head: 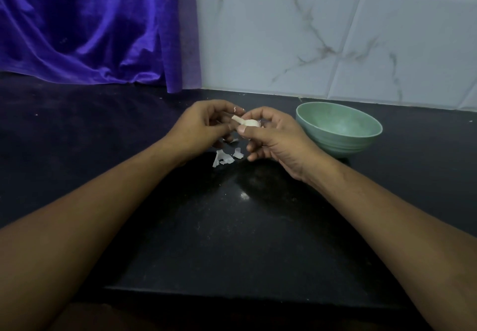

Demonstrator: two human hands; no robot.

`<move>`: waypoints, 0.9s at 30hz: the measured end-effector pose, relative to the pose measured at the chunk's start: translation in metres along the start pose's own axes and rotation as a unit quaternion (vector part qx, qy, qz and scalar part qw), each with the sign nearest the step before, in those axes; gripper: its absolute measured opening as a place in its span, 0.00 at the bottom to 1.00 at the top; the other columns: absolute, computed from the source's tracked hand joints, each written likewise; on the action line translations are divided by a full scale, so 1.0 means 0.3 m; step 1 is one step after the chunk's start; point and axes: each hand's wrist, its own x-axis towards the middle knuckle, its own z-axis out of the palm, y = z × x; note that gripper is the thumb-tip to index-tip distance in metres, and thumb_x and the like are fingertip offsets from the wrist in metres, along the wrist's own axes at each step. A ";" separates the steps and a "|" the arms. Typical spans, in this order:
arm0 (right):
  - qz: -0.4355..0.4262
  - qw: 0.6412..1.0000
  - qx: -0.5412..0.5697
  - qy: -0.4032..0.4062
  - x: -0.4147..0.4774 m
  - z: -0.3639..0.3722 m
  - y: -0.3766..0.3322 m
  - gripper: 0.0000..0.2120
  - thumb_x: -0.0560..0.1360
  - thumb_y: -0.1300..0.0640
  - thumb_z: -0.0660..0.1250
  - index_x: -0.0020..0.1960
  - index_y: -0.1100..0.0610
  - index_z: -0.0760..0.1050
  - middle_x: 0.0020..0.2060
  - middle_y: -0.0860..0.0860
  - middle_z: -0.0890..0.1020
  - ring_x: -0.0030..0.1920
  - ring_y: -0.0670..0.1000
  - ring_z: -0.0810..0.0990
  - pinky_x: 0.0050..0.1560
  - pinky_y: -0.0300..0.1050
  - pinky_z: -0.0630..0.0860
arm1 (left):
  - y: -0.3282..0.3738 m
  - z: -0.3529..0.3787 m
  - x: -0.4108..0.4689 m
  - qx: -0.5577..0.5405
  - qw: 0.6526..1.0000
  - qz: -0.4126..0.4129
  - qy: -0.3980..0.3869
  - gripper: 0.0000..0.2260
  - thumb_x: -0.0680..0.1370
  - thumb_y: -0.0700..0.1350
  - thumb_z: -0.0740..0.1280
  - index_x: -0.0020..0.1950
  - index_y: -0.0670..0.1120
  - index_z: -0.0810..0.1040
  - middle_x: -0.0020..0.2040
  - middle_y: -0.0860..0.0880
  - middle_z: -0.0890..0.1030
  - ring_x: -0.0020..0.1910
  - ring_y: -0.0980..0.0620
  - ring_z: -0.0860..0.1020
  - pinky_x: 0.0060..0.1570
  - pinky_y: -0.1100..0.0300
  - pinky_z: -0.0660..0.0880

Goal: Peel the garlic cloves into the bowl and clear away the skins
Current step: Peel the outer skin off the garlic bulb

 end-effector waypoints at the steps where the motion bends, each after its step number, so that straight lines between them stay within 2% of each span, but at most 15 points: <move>1: -0.004 1.000 -0.005 0.007 0.002 -0.002 0.004 0.12 0.76 0.66 0.74 0.58 0.63 0.78 0.38 0.51 0.84 0.31 0.49 0.79 0.32 0.44 0.82 | 0.000 -0.003 -0.001 0.001 1.000 0.005 -0.003 0.15 0.80 0.31 0.68 0.64 0.45 0.81 0.52 0.44 0.87 0.49 0.43 0.86 0.48 0.48 0.83; 3: -0.009 1.000 -0.005 0.023 0.005 -0.003 0.006 0.14 0.75 0.66 0.75 0.59 0.65 0.78 0.39 0.52 0.83 0.31 0.49 0.80 0.32 0.43 0.82 | 0.000 -0.003 -0.003 -0.010 1.000 0.017 -0.007 0.14 0.81 0.34 0.69 0.65 0.45 0.82 0.54 0.44 0.87 0.50 0.45 0.86 0.46 0.54 0.82; 6: -0.010 0.999 -0.016 0.039 0.006 -0.004 -0.002 0.18 0.76 0.59 0.76 0.60 0.65 0.76 0.38 0.52 0.84 0.30 0.50 0.79 0.32 0.44 0.82 | 0.007 0.003 -0.002 -0.024 0.999 0.040 0.002 0.09 0.82 0.39 0.69 0.61 0.43 0.83 0.53 0.42 0.86 0.49 0.49 0.83 0.44 0.60 0.81; 8: -0.010 0.999 -0.028 0.039 0.005 -0.008 -0.005 0.17 0.78 0.56 0.75 0.59 0.66 0.76 0.38 0.52 0.83 0.30 0.50 0.78 0.31 0.45 0.81 | 0.013 -0.001 -0.003 -0.035 0.998 0.053 0.009 0.08 0.83 0.43 0.68 0.59 0.43 0.84 0.51 0.43 0.86 0.49 0.48 0.84 0.44 0.60 0.81; 10: -0.010 0.999 -0.040 0.033 0.005 -0.011 -0.003 0.17 0.79 0.54 0.74 0.58 0.66 0.76 0.37 0.52 0.82 0.29 0.49 0.77 0.31 0.45 0.81 | 0.020 -0.004 -0.007 -0.027 0.998 0.059 0.014 0.11 0.84 0.48 0.67 0.56 0.42 0.84 0.49 0.44 0.86 0.48 0.46 0.85 0.45 0.56 0.82; 13: -0.038 0.995 -0.087 0.014 0.007 -0.009 0.007 0.15 0.78 0.56 0.75 0.57 0.66 0.77 0.36 0.54 0.82 0.29 0.50 0.76 0.32 0.47 0.81 | 0.018 -0.004 -0.008 0.041 0.996 0.076 0.014 0.15 0.83 0.54 0.68 0.49 0.42 0.82 0.41 0.47 0.85 0.40 0.51 0.83 0.42 0.55 0.80; 15: -0.059 0.992 -0.115 -0.006 0.005 -0.002 0.011 0.15 0.77 0.58 0.76 0.56 0.65 0.77 0.38 0.57 0.83 0.30 0.52 0.76 0.33 0.49 0.81 | 0.016 -0.002 -0.010 0.049 0.997 0.066 -0.004 0.17 0.84 0.53 0.67 0.44 0.41 0.80 0.35 0.50 0.82 0.35 0.56 0.79 0.37 0.59 0.77; 17: -0.069 0.990 -0.124 -0.015 0.001 -0.001 0.011 0.15 0.75 0.59 0.78 0.56 0.64 0.77 0.40 0.60 0.83 0.31 0.52 0.77 0.34 0.49 0.81 | 0.016 0.000 -0.011 0.036 0.997 0.051 -0.037 0.20 0.84 0.55 0.65 0.44 0.39 0.80 0.34 0.49 0.80 0.33 0.56 0.78 0.35 0.62 0.73; 20: -0.079 0.988 -0.127 -0.020 -0.005 -0.005 0.008 0.15 0.74 0.60 0.78 0.56 0.63 0.78 0.41 0.58 0.82 0.32 0.50 0.79 0.35 0.48 0.82 | 0.024 0.003 -0.018 0.025 0.997 0.052 -0.057 0.24 0.83 0.57 0.64 0.48 0.35 0.81 0.35 0.42 0.79 0.33 0.54 0.76 0.33 0.63 0.72; 23: -0.085 0.987 -0.128 -0.036 -0.008 -0.001 0.011 0.13 0.76 0.59 0.77 0.57 0.61 0.78 0.40 0.55 0.82 0.33 0.50 0.78 0.37 0.51 0.82 | 0.030 0.007 -0.023 -0.006 0.997 0.061 -0.043 0.22 0.85 0.53 0.65 0.47 0.33 0.81 0.35 0.33 0.79 0.32 0.51 0.76 0.32 0.62 0.72; 25: -0.088 0.988 -0.118 -0.040 -0.009 0.007 0.014 0.13 0.78 0.56 0.75 0.58 0.61 0.77 0.41 0.56 0.83 0.33 0.50 0.77 0.37 0.52 0.81 | 0.035 0.018 -0.023 -0.053 0.997 0.047 -0.019 0.22 0.85 0.50 0.65 0.47 0.30 0.80 0.33 0.36 0.76 0.30 0.51 0.74 0.31 0.62 0.71; 27: -0.100 0.988 -0.116 -0.027 -0.013 0.023 0.013 0.11 0.82 0.53 0.70 0.58 0.60 0.76 0.43 0.61 0.83 0.32 0.52 0.77 0.35 0.51 0.80 | 0.037 0.035 -0.019 -0.104 0.994 0.024 0.014 0.25 0.85 0.50 0.64 0.43 0.27 0.75 0.30 0.41 0.73 0.28 0.51 0.72 0.30 0.62 0.70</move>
